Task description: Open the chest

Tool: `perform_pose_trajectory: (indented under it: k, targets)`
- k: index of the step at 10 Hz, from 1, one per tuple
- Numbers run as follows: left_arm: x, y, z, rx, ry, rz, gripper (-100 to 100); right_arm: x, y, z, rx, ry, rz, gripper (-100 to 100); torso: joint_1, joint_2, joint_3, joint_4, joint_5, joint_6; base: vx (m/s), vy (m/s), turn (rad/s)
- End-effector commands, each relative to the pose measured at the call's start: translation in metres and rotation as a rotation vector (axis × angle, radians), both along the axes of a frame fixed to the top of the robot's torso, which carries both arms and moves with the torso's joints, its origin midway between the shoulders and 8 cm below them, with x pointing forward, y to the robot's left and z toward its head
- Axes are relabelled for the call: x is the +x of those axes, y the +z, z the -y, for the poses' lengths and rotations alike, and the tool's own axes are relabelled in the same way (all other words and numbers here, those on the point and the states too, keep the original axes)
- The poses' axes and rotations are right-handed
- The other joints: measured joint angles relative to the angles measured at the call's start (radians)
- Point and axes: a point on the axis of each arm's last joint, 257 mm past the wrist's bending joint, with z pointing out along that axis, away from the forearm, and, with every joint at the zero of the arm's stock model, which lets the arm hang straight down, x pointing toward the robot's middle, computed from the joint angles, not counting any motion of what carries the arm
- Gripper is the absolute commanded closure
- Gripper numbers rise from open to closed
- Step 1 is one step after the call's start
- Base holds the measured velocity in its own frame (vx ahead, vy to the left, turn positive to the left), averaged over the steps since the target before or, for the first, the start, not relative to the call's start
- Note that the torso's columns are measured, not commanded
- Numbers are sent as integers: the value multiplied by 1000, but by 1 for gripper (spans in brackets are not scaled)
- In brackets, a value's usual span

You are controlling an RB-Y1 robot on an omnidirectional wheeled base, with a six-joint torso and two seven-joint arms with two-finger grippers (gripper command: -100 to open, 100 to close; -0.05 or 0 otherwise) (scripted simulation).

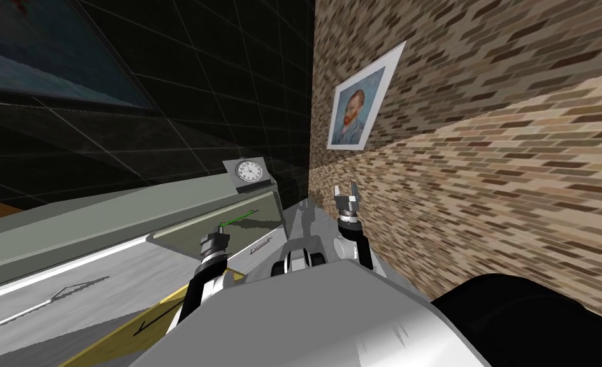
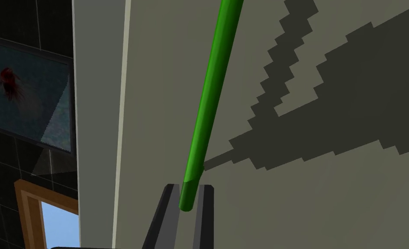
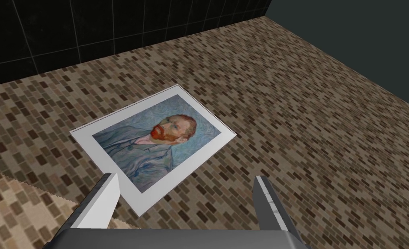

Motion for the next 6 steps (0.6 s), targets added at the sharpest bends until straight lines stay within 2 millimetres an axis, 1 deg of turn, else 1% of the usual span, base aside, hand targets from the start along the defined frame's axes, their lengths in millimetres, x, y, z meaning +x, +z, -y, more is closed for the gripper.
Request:
perform_pose_trajectory:
  k: [1, 3, 4, 5, 6]
  targets:
    - [-3, 0, 1, -5, -3, -10, 100, 0, 0, 0, 0, 0, 0, 0, -2, 0, -1, 1, -2, -1, -157, -99, 16]
    - [-6, 0, 2, -9, -5, -18, 100, 0, 0, 0, 0, 0, 0, 0, -1, 0, -2, 3, -4, -1, -163, -72, -2]
    - [-5, 3, 1, -4, -4, -10, 100, 0, 0, 0, 0, 0, 0, 0, 0, 0, -2, 3, -4, -2, -83, -35, -7]
    - [-7, 0, 2, -8, -6, -18, 100, 0, 0, 0, 0, 0, 0, 0, 2, -4, -5, 3, -5, -3, -93, -94, 14]
    - [-7, 0, 3, -8, -7, -19, 100, 0, 0, 0, 0, 0, 0, 0, -3, -3, -4, 2, -4, -2, -141, -102, 31]
